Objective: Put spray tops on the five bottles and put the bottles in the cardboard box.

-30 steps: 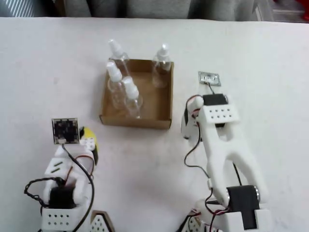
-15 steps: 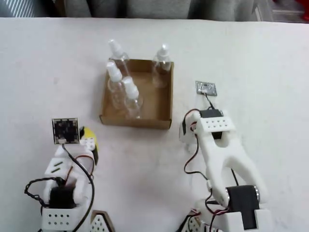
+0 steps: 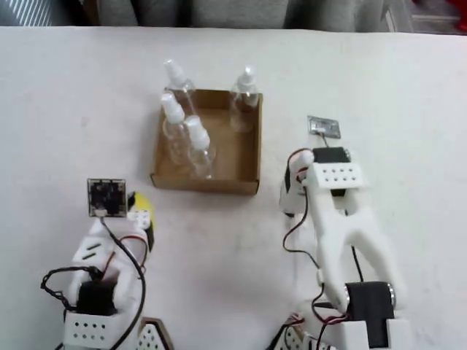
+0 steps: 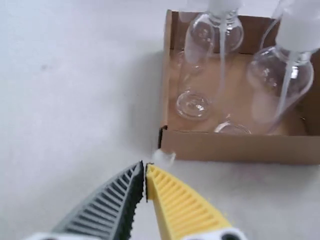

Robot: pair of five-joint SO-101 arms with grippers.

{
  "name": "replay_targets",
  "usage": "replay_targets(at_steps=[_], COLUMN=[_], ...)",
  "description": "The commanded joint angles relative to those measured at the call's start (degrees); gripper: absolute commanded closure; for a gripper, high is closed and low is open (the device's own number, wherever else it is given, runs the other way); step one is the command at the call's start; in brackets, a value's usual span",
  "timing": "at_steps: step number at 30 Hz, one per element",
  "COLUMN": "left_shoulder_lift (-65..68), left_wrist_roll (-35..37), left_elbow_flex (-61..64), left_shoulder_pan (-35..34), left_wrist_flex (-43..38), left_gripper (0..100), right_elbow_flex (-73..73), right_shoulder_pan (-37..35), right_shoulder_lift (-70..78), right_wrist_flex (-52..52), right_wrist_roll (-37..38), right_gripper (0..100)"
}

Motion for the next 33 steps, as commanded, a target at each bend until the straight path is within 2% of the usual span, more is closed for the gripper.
replay_targets(at_steps=[1,7,9,13,17,22,27,33], left_shoulder_lift=[-0.66,-0.57,-0.48,1.01,8.66,26.15,45.76,64.84], left_wrist_roll=[-0.26,-0.18,-0.18,0.62,5.01,9.76,13.45,22.15], left_elbow_flex=[-1.32,-6.42,-7.3,-6.33,-10.81,-24.35,-36.22,-41.67], left_shoulder_pan=[5.14,10.59,12.7,17.8,20.18,24.66,34.51,45.32], left_wrist_flex=[0.18,0.53,0.53,0.09,-0.97,-0.79,-1.32,-12.66], left_gripper=[97,97,97,97,97,97,97,94], right_elbow_flex=[-3.78,-5.8,-5.98,-5.1,-0.09,4.66,6.07,8.53], right_shoulder_pan=[3.82,14.46,18.59,26.15,31.08,34.59,37.14,37.49], right_shoulder_lift=[-2.51,-3.65,-5.58,-8.66,-9.71,-9.8,-9.8,-9.8], right_wrist_flex=[3.65,3.38,3.38,3.21,-2.33,-6.2,-6.29,-10.15], right_wrist_roll=[2.46,10.64,12.22,13.01,12.92,13.1,13.1,13.1], right_gripper=[65.2,89.4,94.0,95.0,95.3,95.0,95.0,95.0])
